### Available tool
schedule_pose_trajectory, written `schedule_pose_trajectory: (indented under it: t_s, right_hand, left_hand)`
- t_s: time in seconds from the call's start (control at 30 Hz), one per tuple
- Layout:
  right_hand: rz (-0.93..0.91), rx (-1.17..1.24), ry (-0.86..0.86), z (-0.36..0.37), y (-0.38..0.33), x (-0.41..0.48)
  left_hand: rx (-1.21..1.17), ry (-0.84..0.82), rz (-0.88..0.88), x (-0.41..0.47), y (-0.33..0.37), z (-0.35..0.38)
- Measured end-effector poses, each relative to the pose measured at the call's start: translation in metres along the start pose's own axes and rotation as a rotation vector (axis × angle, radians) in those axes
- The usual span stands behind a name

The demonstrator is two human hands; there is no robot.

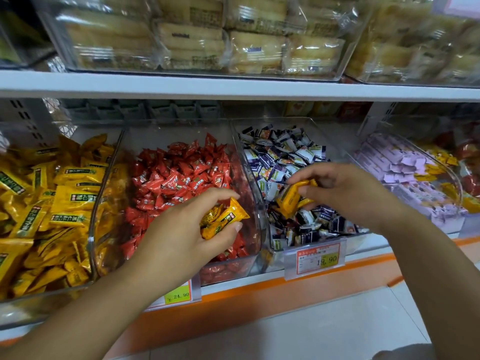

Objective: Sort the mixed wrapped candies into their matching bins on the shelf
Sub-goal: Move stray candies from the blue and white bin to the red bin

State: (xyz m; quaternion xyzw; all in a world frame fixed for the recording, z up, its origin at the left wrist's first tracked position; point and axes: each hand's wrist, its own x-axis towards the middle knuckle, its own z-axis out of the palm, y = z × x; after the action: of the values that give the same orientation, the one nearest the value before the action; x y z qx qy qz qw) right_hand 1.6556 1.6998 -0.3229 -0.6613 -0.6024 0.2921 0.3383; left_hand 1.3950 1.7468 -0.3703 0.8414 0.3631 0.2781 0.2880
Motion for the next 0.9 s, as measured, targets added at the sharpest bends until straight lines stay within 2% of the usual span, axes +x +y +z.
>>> schedule_pose_trajectory:
  t_s: [0.17, 0.27, 0.4, 0.57, 0.67, 0.8, 0.9]
  right_hand:
    - [-0.151, 0.183, 0.084, 0.015, -0.035, -0.006]
    - [-0.254, 0.271, 0.043, 0.045, -0.062, -0.008]
    - [-0.291, 0.395, -0.039, 0.098, -0.093, 0.000]
    - [-0.350, 0.442, -0.013, 0.167, -0.129, 0.024]
    - [-0.449, 0.243, 0.116, 0.201, -0.142, 0.046]
    - [-0.598, -0.023, 0.162, 0.236, -0.153, 0.068]
    - [-0.583, -0.373, 0.021, 0.245, -0.155, 0.081]
  left_hand:
    - [0.057, 0.179, -0.002, -0.015, -0.005, -0.034]
    - [0.067, 0.321, -0.029, -0.029, -0.013, -0.062]
    - [0.142, 0.444, -0.086, -0.053, -0.031, -0.094]
    - [0.252, 0.496, -0.286, -0.077, -0.058, -0.130]
    - [0.274, 0.500, -0.348, -0.085, -0.082, -0.146]
    - [0.387, 0.509, -0.326, -0.081, -0.112, -0.155]
    - [0.650, 0.371, -0.258, -0.079, -0.127, -0.151]
